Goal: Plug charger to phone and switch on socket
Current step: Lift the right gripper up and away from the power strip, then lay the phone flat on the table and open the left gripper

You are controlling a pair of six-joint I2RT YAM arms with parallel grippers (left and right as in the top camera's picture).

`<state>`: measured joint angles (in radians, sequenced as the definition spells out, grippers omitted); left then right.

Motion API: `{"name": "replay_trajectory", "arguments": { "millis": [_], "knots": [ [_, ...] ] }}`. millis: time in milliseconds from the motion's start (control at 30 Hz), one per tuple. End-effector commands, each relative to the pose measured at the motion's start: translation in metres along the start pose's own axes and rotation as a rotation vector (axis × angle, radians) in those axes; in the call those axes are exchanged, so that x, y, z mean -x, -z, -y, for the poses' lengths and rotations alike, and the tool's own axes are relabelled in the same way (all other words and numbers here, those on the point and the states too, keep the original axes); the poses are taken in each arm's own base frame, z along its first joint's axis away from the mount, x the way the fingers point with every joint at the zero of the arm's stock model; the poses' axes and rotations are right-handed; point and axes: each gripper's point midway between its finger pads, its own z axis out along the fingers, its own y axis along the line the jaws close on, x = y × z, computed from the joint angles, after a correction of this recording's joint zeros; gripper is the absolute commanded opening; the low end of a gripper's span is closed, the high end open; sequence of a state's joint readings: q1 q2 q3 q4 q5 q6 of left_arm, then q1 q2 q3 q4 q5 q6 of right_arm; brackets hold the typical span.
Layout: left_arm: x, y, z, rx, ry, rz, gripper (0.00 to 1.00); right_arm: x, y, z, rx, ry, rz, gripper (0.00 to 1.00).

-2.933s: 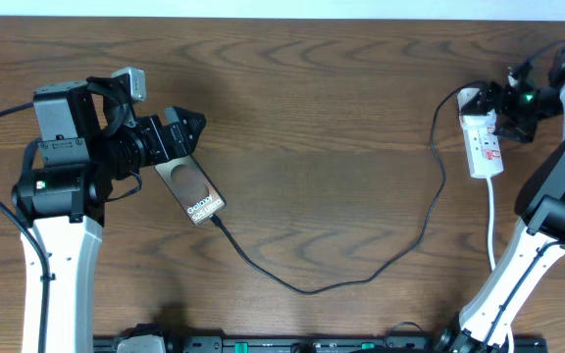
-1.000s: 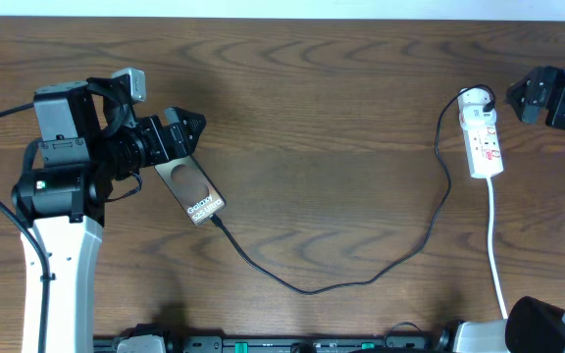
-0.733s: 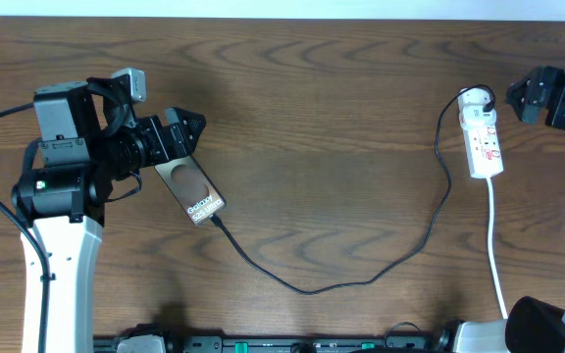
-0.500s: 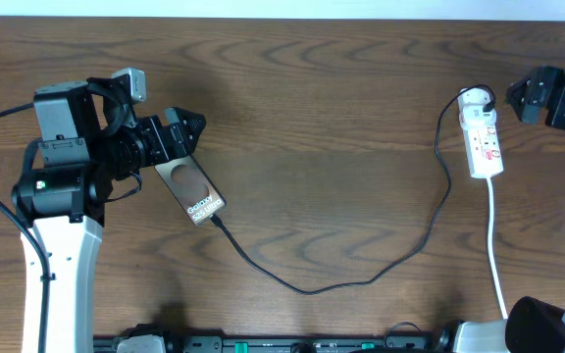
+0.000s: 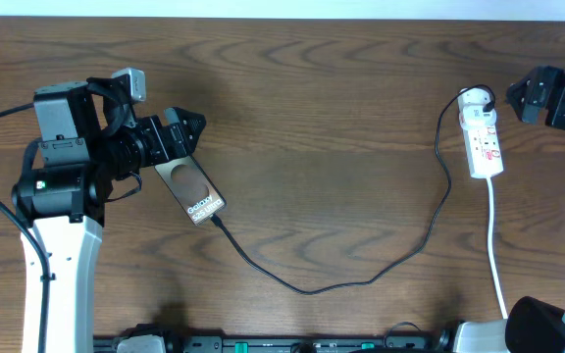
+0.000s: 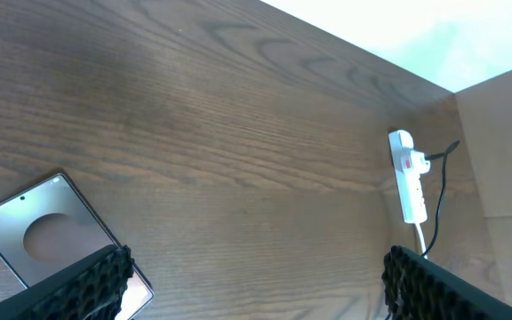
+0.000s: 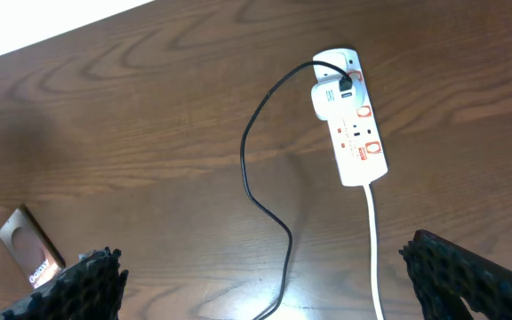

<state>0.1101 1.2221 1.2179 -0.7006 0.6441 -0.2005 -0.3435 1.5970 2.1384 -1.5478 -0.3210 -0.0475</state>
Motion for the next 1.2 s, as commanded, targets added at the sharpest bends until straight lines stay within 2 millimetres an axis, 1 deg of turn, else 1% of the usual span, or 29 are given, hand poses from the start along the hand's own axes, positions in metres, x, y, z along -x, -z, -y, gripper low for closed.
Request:
{"name": "replay_trajectory", "arguments": {
  "millis": [0, 533, 567, 633, 967, 1033, 1100, 1167],
  "knots": [
    [-0.001, -0.001, -0.001, 0.008, -0.024, -0.003, 0.92, 0.001, 0.0, -0.002, 0.004, 0.015, 0.003, 0.99],
    [-0.003, 0.0, -0.001, 0.01, -0.021, -0.008, 0.92, 0.001, 0.0, -0.002, 0.004, 0.015, 0.003, 0.99],
    [0.0, 0.001, -0.01, 0.062, -0.022, 0.008, 0.92, 0.001, 0.0, -0.002, 0.004, 0.015, 0.003, 0.99],
    [-0.001, 0.002, -0.017, 0.103, -0.02, 0.012, 0.92, 0.001, 0.0, -0.002, 0.004, 0.015, 0.003, 0.99],
    [-0.018, 0.022, -0.033, 0.23, -0.03, 0.051, 0.92, 0.001, 0.0, -0.002, 0.004, 0.015, 0.003, 0.99],
    [-0.023, 0.025, -0.034, 0.231, -0.08, 0.074, 0.92, 0.001, 0.0, -0.002, 0.004, 0.015, 0.003, 0.99],
    [-0.025, 0.026, -0.034, 0.226, -0.104, 0.097, 0.92, 0.001, 0.0, -0.002, 0.004, 0.015, 0.003, 0.99],
    [-0.026, 0.026, -0.034, 0.217, -0.163, 0.135, 0.92, 0.001, 0.0, -0.002, 0.004, 0.015, 0.003, 0.99]
  ]
}}
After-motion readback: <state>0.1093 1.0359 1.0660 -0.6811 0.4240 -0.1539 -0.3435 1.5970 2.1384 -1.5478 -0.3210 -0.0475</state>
